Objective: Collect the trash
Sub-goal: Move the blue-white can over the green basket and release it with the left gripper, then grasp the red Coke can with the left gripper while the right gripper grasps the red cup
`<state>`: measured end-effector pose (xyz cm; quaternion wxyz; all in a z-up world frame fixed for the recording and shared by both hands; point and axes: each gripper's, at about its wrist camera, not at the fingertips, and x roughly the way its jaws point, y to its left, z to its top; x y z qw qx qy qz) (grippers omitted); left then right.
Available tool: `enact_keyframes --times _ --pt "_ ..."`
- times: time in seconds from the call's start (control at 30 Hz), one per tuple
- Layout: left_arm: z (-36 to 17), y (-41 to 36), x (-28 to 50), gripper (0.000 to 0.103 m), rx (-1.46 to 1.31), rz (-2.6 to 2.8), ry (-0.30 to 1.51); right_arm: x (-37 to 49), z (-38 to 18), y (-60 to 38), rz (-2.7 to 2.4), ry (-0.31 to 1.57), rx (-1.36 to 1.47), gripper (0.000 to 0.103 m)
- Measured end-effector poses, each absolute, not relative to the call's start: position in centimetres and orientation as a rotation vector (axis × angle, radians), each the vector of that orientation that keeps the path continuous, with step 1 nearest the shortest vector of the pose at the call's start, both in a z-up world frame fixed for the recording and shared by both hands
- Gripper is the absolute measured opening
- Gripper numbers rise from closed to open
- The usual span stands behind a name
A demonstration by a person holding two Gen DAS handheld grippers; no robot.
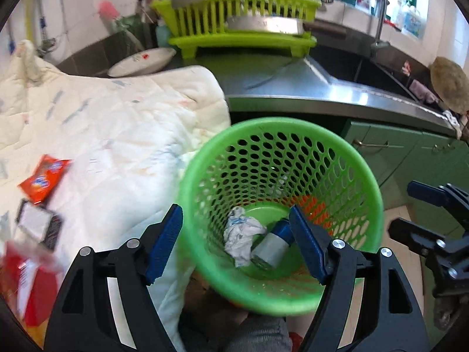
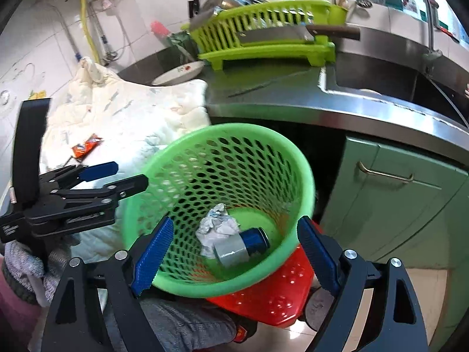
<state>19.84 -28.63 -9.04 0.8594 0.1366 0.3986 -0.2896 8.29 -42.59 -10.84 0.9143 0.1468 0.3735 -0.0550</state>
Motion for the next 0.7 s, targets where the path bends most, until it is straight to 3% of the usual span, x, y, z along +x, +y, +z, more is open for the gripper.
enact_keyframes --times 0.7 --pt "1.3 -7.3 11.3 0.085 0.215 -0.285 0.597 10.0 -4.8 -28.5 0.142 0.684 0.199 0.085"
